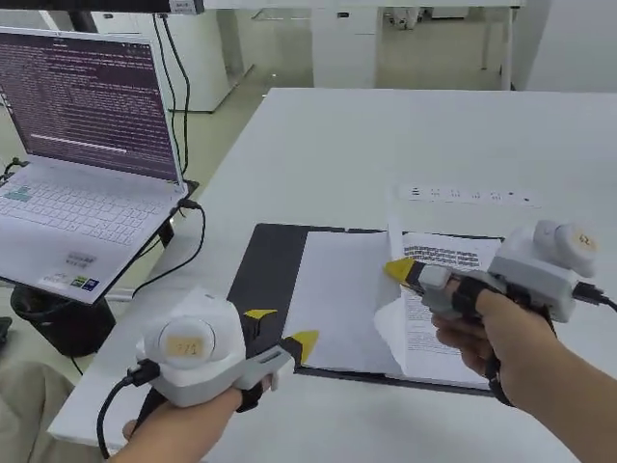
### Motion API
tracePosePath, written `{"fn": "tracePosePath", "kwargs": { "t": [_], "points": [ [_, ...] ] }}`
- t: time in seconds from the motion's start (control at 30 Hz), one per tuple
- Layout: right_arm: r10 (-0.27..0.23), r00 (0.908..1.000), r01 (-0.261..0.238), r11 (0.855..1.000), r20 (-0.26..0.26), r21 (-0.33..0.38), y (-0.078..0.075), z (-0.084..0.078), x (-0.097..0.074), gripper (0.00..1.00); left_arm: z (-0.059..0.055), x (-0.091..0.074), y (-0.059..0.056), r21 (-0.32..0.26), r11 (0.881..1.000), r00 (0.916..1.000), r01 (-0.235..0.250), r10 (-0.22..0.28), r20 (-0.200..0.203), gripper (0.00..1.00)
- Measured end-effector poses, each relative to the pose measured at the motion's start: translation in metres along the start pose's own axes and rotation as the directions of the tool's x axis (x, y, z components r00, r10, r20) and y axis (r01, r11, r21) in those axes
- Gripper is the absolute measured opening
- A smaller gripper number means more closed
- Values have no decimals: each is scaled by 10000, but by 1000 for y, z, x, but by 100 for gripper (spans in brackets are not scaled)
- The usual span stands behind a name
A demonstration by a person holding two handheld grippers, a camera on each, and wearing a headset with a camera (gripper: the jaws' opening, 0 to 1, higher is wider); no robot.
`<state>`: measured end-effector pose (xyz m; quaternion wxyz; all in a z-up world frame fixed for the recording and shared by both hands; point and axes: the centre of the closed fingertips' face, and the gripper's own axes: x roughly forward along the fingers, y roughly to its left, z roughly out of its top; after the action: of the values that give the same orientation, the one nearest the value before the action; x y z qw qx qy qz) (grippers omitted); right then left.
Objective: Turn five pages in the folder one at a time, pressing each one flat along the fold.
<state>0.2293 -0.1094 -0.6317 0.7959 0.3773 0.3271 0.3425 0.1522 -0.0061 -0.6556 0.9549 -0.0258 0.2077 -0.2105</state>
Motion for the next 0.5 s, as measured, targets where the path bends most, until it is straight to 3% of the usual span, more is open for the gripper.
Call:
{"fn": "tracePosePath", "kwargs": {
  "t": [0.27, 0.5],
  "points": [
    [-736, 9957, 701, 9957, -564, -604, 3, -20, 30, 0, -13, -21, 22, -125, 9995, 9993, -304, 301, -212, 35],
    [-1351, 9838, 1210, 9854, -1182, -1199, 1, -43, 63, 0, -25, -28, 37, -426, 9977, 9979, -532, 515, -396, 36]
  ]
}}
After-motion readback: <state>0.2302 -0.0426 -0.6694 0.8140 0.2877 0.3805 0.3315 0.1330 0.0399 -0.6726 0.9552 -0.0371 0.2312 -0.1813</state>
